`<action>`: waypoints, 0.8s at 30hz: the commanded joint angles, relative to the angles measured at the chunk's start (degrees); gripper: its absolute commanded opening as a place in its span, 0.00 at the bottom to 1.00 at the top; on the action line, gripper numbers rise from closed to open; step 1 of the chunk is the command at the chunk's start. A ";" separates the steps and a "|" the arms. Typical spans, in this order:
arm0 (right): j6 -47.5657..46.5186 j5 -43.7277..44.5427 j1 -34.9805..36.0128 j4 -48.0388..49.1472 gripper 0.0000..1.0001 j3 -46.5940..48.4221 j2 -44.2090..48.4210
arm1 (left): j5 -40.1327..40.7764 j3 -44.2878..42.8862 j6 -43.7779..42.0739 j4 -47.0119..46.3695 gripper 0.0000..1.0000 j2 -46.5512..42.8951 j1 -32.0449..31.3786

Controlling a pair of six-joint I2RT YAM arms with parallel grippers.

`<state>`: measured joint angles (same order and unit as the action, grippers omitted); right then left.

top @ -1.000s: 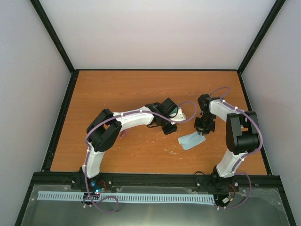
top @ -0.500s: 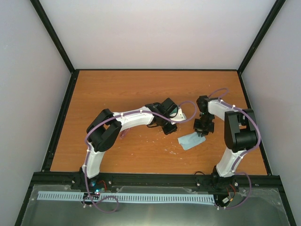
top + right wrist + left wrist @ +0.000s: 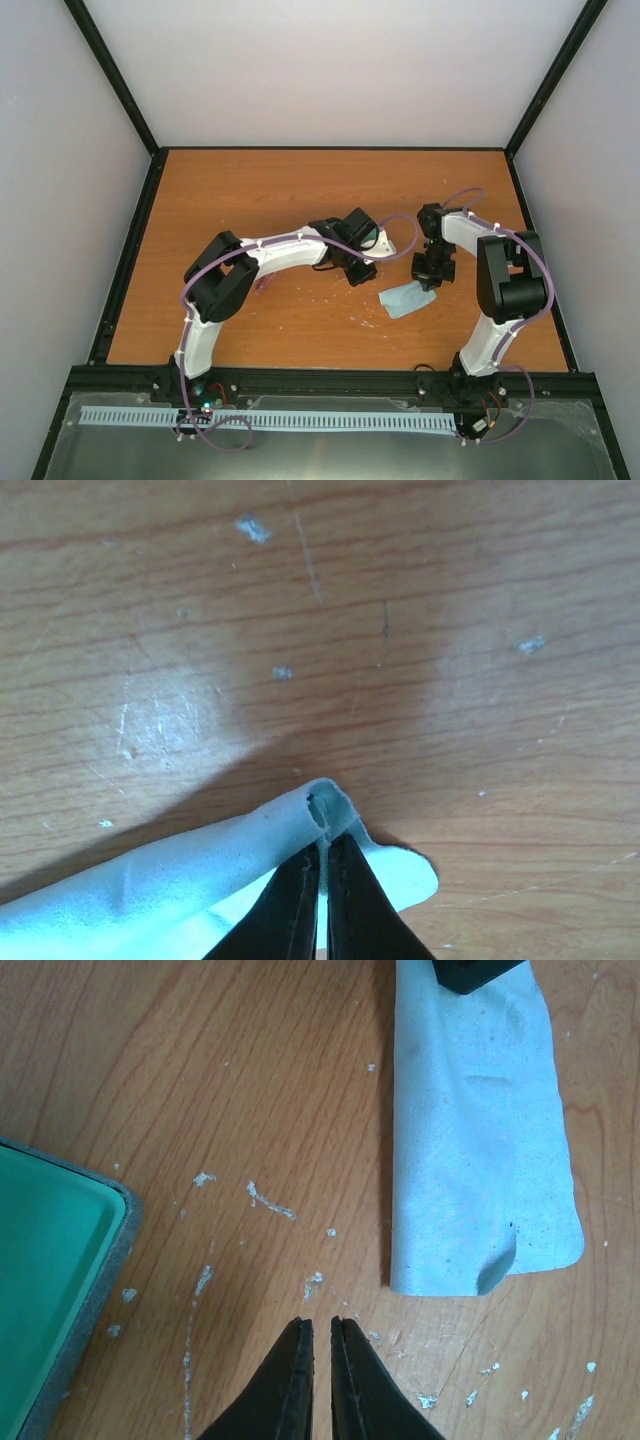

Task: Organize the sunglasses
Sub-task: Adjust the glasses cleaning cloth at the center of the board.

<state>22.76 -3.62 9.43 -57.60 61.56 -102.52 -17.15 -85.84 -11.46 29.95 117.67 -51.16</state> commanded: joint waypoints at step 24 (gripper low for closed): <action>-0.35 0.25 0.50 -4.61 0.03 2.03 5.15 | -3.69 -0.74 -0.05 0.61 0.08 -1.04 -3.03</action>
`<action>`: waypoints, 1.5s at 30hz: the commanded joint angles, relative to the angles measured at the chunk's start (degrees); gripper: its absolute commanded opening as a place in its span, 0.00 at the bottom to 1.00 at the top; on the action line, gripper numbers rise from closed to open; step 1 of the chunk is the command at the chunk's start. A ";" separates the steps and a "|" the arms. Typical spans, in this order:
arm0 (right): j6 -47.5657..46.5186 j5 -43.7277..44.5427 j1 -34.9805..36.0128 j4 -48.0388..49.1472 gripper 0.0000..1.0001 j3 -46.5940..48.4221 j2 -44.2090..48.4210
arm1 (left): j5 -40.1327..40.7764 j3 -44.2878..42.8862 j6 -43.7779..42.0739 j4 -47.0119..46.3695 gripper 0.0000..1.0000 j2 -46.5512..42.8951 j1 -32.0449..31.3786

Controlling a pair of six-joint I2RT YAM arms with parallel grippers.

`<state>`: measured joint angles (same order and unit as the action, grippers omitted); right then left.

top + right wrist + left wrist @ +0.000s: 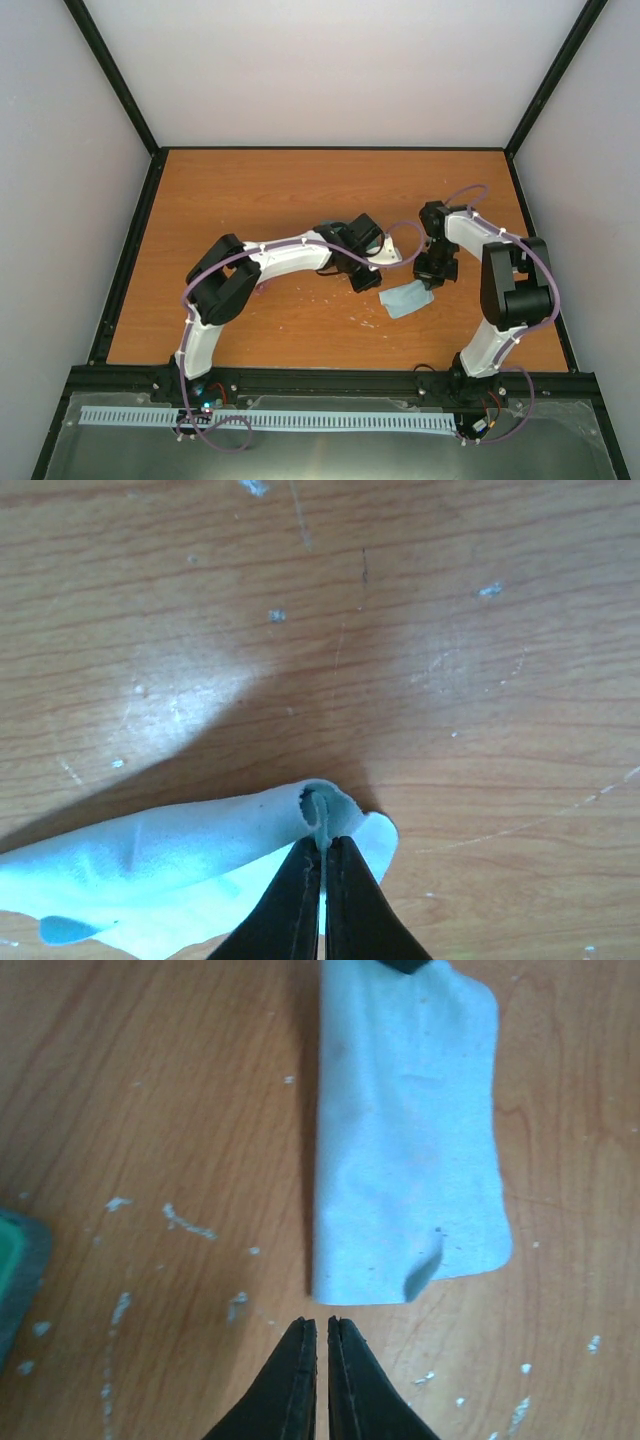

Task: Organize the sunglasses
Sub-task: Adjust the glasses cleaning cloth at the center of the board.

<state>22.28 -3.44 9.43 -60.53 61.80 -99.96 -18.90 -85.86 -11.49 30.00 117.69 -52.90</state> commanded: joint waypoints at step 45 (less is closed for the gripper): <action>-0.40 0.88 -2.66 3.53 0.05 -6.57 2.89 | 2.61 2.37 -8.13 -3.26 0.13 1.01 -8.09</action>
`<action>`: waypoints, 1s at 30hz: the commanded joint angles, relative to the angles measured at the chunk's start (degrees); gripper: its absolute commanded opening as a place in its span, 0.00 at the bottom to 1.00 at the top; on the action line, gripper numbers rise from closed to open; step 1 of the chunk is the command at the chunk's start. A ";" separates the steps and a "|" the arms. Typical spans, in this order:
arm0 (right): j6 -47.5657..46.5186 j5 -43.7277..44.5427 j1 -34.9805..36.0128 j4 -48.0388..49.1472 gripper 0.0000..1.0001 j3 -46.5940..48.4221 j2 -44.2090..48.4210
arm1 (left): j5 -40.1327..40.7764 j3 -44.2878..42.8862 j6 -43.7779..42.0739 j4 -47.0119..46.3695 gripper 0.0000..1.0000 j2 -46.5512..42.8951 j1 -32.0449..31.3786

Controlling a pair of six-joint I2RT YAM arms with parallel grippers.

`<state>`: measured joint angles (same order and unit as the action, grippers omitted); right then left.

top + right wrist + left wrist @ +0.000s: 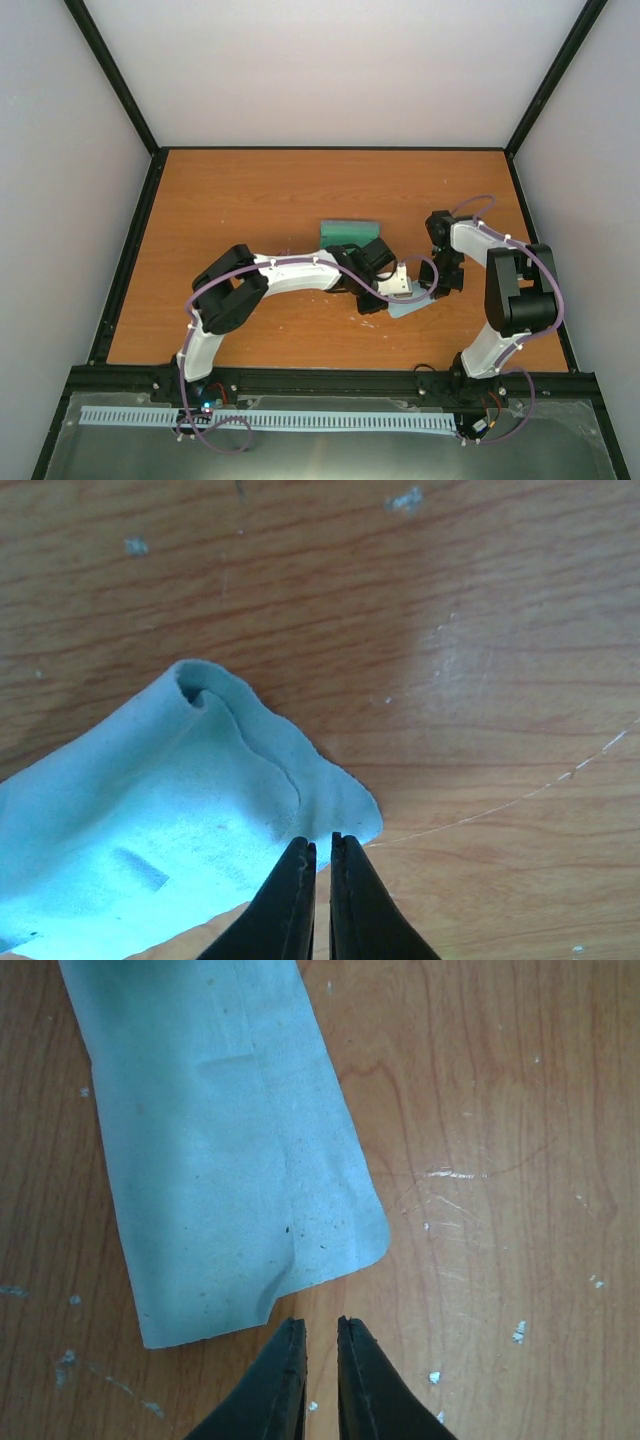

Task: Organize the sunglasses
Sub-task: Adjust the glasses cleaning cloth at the center of the board.

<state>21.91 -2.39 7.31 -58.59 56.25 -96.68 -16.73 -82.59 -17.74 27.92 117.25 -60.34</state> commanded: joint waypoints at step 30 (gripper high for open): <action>-1.15 -1.43 -1.42 4.10 0.05 -3.16 -1.88 | 2.82 -0.16 -3.22 -5.47 0.15 3.21 -1.01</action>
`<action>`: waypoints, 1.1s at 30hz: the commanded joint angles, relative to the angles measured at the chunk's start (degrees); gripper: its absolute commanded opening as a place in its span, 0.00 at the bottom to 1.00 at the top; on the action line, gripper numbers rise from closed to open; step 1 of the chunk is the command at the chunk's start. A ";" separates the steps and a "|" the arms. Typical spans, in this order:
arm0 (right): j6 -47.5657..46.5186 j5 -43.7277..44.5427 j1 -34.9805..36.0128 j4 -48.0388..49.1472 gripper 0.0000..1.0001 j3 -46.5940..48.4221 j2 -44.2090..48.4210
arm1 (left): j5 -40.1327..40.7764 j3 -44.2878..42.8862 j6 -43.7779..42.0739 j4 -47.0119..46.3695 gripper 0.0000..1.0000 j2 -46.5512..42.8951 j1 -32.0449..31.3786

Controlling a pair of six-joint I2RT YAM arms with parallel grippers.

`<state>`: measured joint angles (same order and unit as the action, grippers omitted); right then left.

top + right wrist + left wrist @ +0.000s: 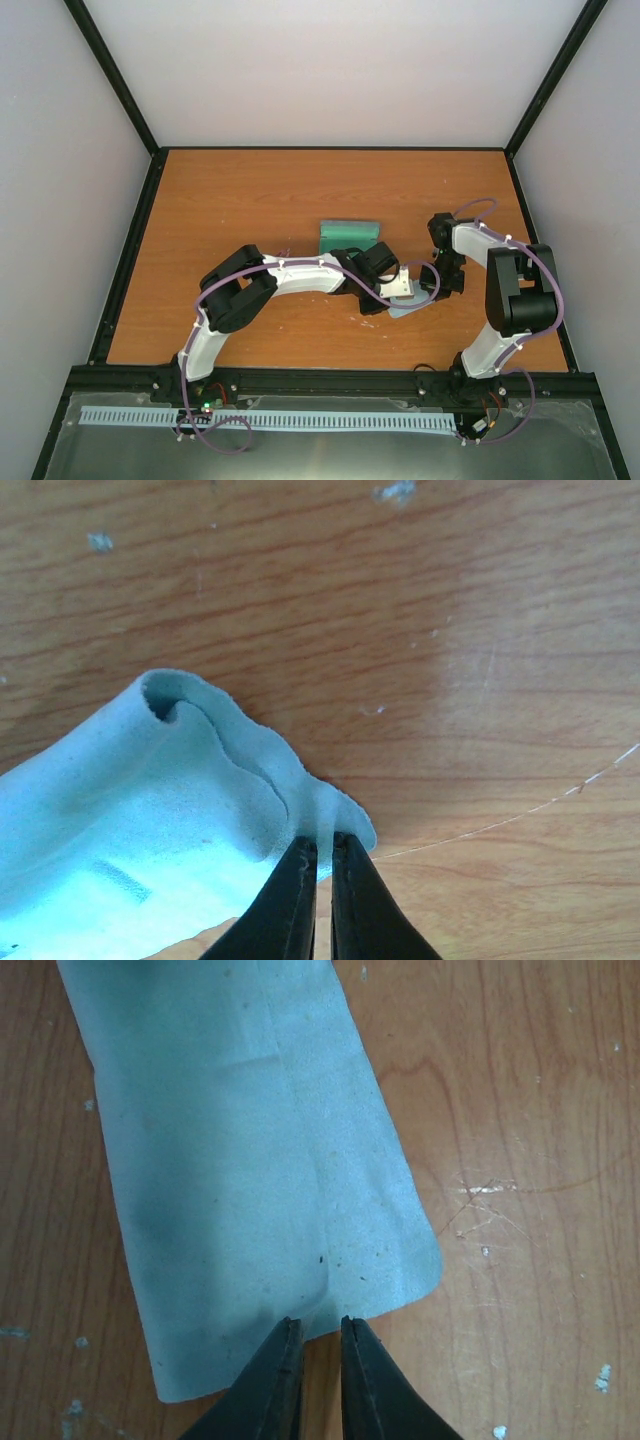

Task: Organize the sunglasses
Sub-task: Adjust the glasses cleaning cloth at the center of the board.

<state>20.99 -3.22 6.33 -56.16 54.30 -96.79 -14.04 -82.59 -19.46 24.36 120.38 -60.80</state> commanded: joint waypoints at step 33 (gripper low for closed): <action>-0.18 -1.11 -1.01 1.14 0.15 0.52 0.30 | -3.28 -4.10 1.32 1.89 0.01 -2.29 -0.55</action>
<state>20.64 -4.16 5.91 -56.07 54.37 -96.79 -15.38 -83.59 -19.97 24.49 120.31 -60.82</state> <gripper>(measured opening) 0.127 0.022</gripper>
